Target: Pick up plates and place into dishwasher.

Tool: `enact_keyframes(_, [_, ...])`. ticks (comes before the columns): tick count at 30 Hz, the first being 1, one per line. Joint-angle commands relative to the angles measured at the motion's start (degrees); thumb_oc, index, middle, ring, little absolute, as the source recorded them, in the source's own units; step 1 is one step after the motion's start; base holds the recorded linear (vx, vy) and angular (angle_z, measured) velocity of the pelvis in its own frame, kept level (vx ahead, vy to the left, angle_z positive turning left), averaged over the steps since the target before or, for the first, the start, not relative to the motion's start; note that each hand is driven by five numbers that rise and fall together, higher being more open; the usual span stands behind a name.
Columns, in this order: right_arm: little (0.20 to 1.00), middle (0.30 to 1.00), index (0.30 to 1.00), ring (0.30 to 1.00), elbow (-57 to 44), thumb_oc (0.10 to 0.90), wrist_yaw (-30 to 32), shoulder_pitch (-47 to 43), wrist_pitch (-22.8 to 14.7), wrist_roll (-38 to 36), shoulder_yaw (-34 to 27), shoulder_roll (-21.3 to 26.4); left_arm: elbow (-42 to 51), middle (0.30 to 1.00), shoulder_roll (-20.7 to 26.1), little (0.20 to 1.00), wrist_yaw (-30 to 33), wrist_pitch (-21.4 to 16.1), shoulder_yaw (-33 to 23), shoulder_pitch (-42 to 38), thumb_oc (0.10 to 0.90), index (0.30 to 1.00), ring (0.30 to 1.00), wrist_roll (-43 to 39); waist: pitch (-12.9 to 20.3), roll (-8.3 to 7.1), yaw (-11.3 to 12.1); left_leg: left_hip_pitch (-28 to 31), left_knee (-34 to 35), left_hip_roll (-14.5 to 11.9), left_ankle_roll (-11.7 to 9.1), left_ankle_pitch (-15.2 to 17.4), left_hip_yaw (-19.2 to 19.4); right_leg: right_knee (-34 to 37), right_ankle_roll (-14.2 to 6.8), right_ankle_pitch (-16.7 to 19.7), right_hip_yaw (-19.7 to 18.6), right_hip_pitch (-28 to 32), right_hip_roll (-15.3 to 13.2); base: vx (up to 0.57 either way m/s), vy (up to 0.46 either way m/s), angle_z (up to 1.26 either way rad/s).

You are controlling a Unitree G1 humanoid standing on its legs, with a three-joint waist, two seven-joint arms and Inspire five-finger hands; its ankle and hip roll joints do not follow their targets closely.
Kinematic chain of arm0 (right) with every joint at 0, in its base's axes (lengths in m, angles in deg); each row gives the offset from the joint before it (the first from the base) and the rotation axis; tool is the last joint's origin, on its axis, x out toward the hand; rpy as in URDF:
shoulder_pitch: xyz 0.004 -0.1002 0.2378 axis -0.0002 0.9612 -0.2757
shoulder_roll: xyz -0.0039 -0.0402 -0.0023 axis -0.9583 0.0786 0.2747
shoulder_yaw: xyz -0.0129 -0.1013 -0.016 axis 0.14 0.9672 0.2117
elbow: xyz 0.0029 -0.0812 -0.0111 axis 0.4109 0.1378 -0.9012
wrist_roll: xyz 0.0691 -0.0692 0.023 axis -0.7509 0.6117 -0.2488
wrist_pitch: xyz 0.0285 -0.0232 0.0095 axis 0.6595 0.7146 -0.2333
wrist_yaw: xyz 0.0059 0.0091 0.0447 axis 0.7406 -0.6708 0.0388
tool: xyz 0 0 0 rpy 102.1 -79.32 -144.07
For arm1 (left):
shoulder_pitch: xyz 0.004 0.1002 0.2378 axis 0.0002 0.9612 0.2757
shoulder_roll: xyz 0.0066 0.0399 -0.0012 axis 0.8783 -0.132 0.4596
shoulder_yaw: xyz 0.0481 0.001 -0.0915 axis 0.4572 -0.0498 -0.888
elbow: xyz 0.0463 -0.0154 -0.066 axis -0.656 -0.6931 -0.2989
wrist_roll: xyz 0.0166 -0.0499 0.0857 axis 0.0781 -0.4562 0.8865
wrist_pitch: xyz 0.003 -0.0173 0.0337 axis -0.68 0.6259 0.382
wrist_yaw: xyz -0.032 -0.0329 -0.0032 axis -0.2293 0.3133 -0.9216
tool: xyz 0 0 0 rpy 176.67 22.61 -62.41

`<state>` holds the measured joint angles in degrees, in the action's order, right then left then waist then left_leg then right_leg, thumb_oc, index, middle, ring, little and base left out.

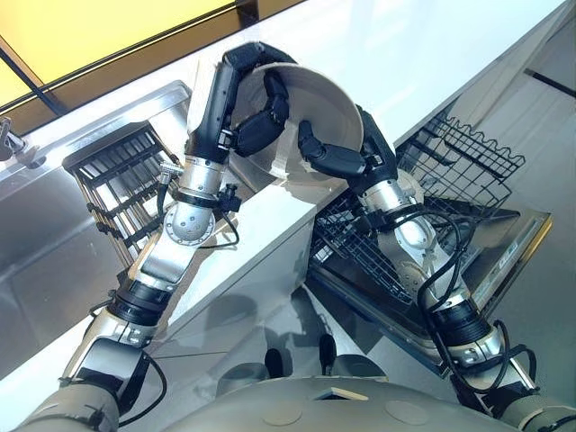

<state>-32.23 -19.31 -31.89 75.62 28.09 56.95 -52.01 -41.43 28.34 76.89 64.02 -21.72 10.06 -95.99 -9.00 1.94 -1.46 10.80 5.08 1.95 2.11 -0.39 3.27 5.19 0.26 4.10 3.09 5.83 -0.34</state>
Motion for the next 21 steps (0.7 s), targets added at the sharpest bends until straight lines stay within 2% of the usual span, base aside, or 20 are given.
enact_keyframes(1, [0.2,0.3,0.3,0.3,-4.6,0.1,4.1,-6.9,-12.0,1.6,-9.4,-3.2,-0.3,0.9,-1.2,0.9,-7.0,-2.4,0.5,-3.2,0.8,0.9,0.9,-9.8,6.0,0.5,0.1,-2.0,-0.4,0.9,-0.2,4.2,-1.7,-7.5,-3.1,-11.5,3.5,0.2,2.0,0.03,0.001,0.0])
enact_keyframes(5, [0.2,0.3,0.3,0.3,-2.8,0.1,10.5,-9.0,-14.4,12.3,-13.2,-0.5,1.5,0.9,0.9,0.9,-9.3,-0.3,-4.1,-4.4,0.8,0.9,0.9,-17.1,6.3,0.88,0.4,-2.5,-0.4,0.9,-0.4,3.8,-1.9,-7.1,-2.8,-11.0,3.8,0.0,2.0,0.02,0.001,0.0])
enact_keyframes(7, [0.2,0.3,0.3,0.3,-1.7,0.1,14.2,-9.5,-14.9,17.0,-15.9,2.1,2.5,0.9,3.0,0.9,-8.2,0.3,-7.8,-4.7,0.8,0.9,0.9,-16.6,6.4,1.05,0.7,-2.4,-0.3,1.0,-0.4,3.8,-2.2,-6.8,-2.8,-11.1,3.9,0.2,1.9,0.02,0.008,0.05])
enact_keyframes(10, [0.2,0.3,0.3,0.3,-0.2,0.1,17.5,-9.2,-15.5,20.2,-18.9,4.5,2.0,0.9,5.0,0.9,-8.1,-0.6,-11.6,-3.8,0.8,0.9,0.9,-15.6,6.5,1.11,0.9,-2.4,-0.2,1.1,-0.4,3.7,-2.6,-6.4,-2.7,-11.1,3.9,0.5,1.9,0.01,0.005,0.04])
enact_keyframes(16, [0.2,0.3,0.3,0.3,5.3,0.1,20.5,-7.2,-13.8,22.1,-24.7,8.6,-0.4,0.9,7.1,0.9,-7.3,-1.7,-18.1,-0.5,0.8,0.9,0.9,-14.4,6.5,1.28,1.4,-2.3,-0.1,1.2,-0.6,3.8,-3.2,-6.0,-2.6,-11.2,4.0,1.0,1.8,0.0,0.005,0.0])
enact_keyframes(21, [0.2,0.3,0.3,0.3,9.2,0.1,19.0,-0.5,-11.9,21.6,-30.2,9.9,-2.2,0.9,7.6,0.9,-5.1,-2.7,-23.7,4.7,0.8,0.9,0.9,-9.5,6.4,1.34,1.4,-2.3,-0.1,1.1,-0.6,3.7,-3.3,-6.3,-2.7,-11.4,4.2,0.9,1.6,0.0,0.006,0.0])
